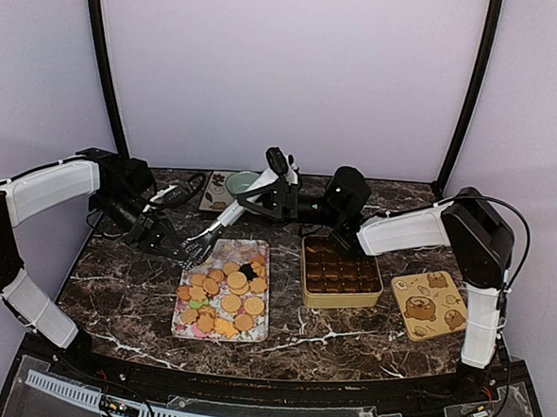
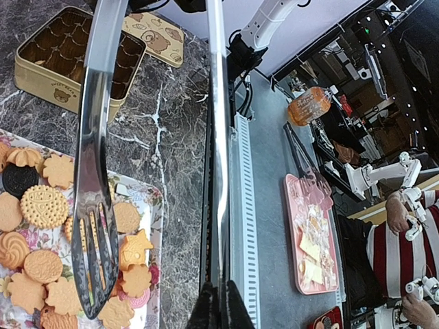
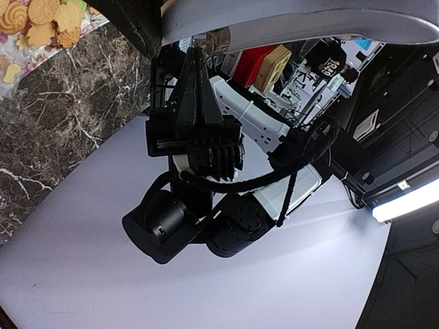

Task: Pack the cookies
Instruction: Pass from the left arm to the right

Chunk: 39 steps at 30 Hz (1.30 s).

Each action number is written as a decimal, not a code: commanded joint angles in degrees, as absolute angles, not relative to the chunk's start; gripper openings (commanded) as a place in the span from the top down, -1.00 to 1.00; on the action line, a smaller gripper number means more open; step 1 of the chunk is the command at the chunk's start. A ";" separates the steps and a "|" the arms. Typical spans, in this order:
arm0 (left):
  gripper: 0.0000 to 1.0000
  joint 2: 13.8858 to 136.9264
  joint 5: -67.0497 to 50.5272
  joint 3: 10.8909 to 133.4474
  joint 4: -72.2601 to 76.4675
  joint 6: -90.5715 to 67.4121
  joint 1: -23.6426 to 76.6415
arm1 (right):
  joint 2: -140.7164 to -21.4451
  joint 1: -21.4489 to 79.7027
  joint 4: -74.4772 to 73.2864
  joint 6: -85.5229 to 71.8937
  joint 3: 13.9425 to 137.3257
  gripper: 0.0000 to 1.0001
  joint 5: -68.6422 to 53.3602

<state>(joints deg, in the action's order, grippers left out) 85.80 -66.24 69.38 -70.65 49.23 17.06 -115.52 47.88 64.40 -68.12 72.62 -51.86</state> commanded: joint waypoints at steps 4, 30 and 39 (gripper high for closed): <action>1.00 85.69 -64.96 70.71 -70.58 49.40 17.05 | -113.21 48.90 67.49 -66.46 73.68 -0.10 -55.87; 0.65 84.72 -58.00 68.95 -67.62 48.03 17.03 | -98.82 51.09 29.31 -33.18 71.44 0.38 -47.04; 0.02 83.74 -52.65 68.64 -62.77 42.39 16.74 | -95.56 51.68 19.43 -25.20 72.31 0.47 -40.40</action>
